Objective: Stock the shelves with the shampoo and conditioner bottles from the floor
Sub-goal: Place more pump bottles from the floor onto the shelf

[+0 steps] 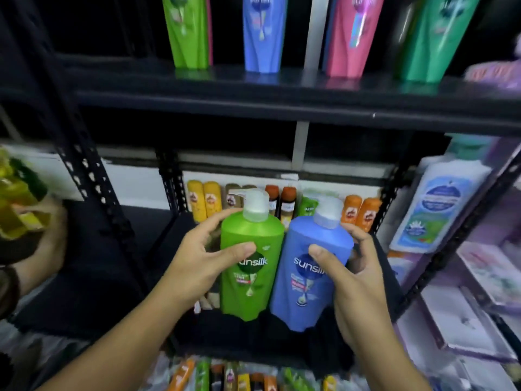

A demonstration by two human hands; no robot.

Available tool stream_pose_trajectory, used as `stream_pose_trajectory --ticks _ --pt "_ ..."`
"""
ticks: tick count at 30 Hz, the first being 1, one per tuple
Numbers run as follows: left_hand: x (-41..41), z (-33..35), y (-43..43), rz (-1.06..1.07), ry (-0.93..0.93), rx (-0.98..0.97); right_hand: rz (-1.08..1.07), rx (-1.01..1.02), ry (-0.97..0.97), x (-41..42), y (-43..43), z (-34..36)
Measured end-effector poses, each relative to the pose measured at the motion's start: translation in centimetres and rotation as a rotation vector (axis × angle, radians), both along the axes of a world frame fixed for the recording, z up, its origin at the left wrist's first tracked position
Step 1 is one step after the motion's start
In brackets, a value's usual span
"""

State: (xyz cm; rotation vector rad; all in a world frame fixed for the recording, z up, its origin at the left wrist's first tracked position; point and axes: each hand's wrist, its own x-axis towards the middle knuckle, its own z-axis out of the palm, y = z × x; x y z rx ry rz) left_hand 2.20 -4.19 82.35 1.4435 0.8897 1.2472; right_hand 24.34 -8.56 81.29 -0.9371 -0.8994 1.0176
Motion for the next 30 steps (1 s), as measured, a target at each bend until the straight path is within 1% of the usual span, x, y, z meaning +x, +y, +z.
stream_pose_trajectory --ticks 5,14,18,20,24,27,30 --pt "0.0 6.7 2.6 0.050 -0.134 0.142 0.008 0.135 0.018 -1.1 3.0 7.1" --pt "-0.6 17.7 8.1 0.121 -0.299 0.263 0.027 0.321 -0.015 -2.6 9.2 19.0" --pt "-1.1 22.8 10.6 0.164 -0.420 0.331 0.049 0.409 -0.022 -3.2 12.1 24.0" --pt "-1.4 25.0 11.9 0.168 -0.437 0.378 0.070 0.446 -0.042 -3.6 13.5 26.3" --pt "-1.8 28.1 14.4 0.178 -0.404 0.439 0.079 0.473 -0.074 -4.4 16.8 29.6" --pt "-2.1 29.3 16.6 0.220 -0.393 0.425 0.073 0.463 -0.070 -5.1 19.4 30.8" --pt "-2.3 29.2 18.9 0.257 -0.381 0.402 0.044 0.462 -0.125 -5.9 21.6 30.6"
